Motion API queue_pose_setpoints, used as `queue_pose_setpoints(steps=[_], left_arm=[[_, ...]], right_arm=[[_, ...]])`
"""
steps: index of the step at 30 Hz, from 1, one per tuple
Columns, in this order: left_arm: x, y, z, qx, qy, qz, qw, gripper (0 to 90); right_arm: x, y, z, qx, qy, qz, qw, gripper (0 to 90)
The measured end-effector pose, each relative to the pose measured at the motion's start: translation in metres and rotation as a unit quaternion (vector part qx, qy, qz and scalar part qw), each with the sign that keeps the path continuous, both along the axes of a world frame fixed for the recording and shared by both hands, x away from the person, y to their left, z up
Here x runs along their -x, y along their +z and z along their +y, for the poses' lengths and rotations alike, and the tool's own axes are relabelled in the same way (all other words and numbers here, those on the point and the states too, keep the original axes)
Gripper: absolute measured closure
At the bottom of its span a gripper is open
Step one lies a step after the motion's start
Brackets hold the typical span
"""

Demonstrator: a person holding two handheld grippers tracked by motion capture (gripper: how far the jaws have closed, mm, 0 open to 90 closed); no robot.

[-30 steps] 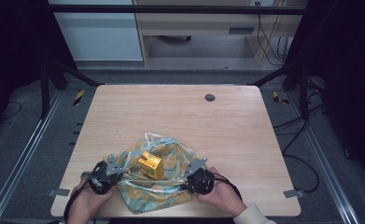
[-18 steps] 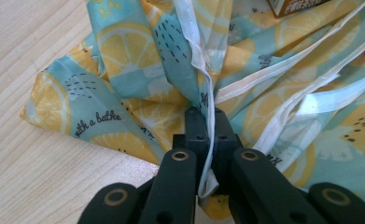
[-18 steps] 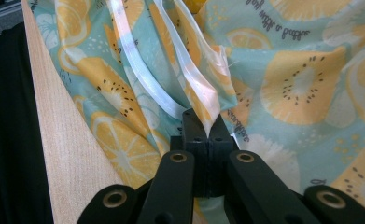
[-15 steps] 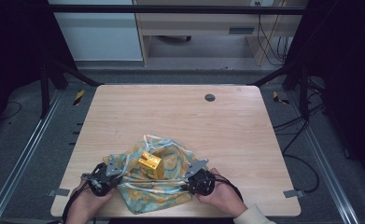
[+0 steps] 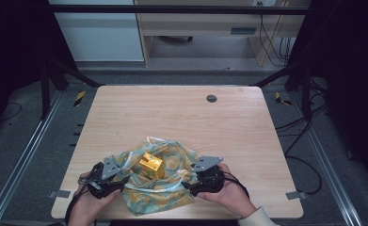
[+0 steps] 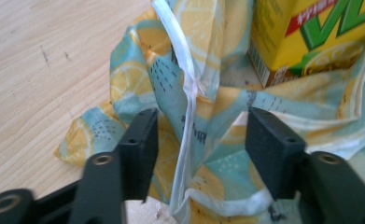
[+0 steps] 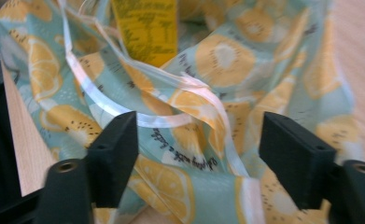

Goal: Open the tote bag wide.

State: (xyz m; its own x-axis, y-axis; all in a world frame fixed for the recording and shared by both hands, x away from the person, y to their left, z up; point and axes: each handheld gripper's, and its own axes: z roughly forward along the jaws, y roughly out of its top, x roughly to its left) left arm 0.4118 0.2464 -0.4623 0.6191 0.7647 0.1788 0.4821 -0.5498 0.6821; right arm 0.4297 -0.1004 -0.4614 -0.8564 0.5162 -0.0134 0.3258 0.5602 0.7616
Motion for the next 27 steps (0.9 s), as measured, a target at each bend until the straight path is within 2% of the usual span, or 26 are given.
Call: queue_pose_setpoints(steps=[4,8,11,16,19,20,22,24,27], left_arm=[[-0.001,0.002,0.0,0.019,0.005,-0.008,0.9998,32.1],[-0.001,0.006,-0.001,0.041,0.011,-0.025,0.9988,21.3],[-0.001,0.01,0.0,0.055,0.016,-0.038,0.9976,17.3],[-0.001,0.017,0.005,0.088,0.03,-0.065,0.9936,14.6],[-0.001,0.019,0.009,0.106,0.036,-0.072,0.9911,13.6],[-0.001,0.02,0.01,0.107,0.034,-0.072,0.9911,13.0],[-0.002,0.021,0.012,0.115,0.044,-0.078,0.9893,12.3],[-0.004,0.022,0.016,0.125,0.052,-0.078,0.9876,12.1],[-0.007,0.021,0.02,0.127,0.069,-0.077,0.9864,11.6]], right_arm=[[-0.002,0.005,-0.008,-0.01,-0.012,0.002,0.9999,19.8],[-0.004,0.01,-0.016,-0.024,-0.019,0.002,0.9995,13.7],[-0.005,0.014,-0.021,-0.036,-0.026,-0.001,0.999,10.5],[-0.008,0.02,-0.034,-0.058,-0.041,-0.018,0.9973,7.9],[-0.01,0.024,-0.041,-0.072,-0.043,-0.023,0.9962,6.4],[-0.01,0.025,-0.043,-0.073,-0.046,-0.026,0.9959,6.4],[-0.012,0.026,-0.048,-0.074,-0.055,-0.032,0.9952,6.4],[-0.015,0.026,-0.055,-0.079,-0.077,-0.038,0.9931,6.3],[-0.02,0.026,-0.065,-0.083,-0.103,-0.042,0.9903,6.2]])
